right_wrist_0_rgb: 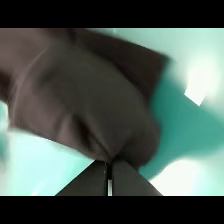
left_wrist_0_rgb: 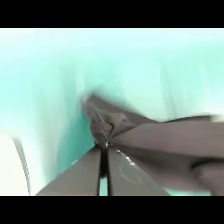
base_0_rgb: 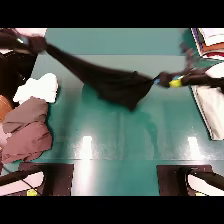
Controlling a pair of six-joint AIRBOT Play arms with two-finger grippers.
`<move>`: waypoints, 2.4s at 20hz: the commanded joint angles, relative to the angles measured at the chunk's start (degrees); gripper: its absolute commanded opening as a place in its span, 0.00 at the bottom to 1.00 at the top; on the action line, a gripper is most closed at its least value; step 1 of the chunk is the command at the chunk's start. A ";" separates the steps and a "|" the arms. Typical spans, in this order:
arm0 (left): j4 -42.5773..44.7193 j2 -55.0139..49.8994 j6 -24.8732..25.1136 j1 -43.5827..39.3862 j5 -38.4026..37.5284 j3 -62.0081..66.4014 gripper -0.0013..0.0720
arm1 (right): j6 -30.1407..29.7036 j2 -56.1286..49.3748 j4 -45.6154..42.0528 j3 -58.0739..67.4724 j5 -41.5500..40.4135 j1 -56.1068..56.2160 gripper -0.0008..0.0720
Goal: Fold the shirts.
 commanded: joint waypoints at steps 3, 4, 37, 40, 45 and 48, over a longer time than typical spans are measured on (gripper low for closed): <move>-1.60 16.00 0.13 0.04 0.72 9.22 0.05 | 0.26 14.73 -4.28 14.67 7.61 -10.16 0.03; -1.99 18.51 0.11 0.04 0.72 10.08 0.05 | 0.26 16.68 -4.28 16.52 8.61 -11.21 0.03; -2.69 -18.53 2.01 0.07 -4.55 -4.50 0.05 | 8.72 -27.28 -17.16 30.01 16.76 0.13 0.64; -2.71 -18.53 2.01 0.07 -5.77 -4.50 0.05 | 8.48 -23.87 -19.12 29.97 22.36 -7.26 0.63; -2.75 -18.53 1.97 0.04 -7.02 -4.50 0.05 | 10.64 -23.96 -22.05 26.23 28.85 -16.68 0.63; -2.75 -18.53 1.97 0.04 -7.45 -4.52 0.05 | 11.69 -24.00 -20.87 15.28 22.99 -20.44 0.63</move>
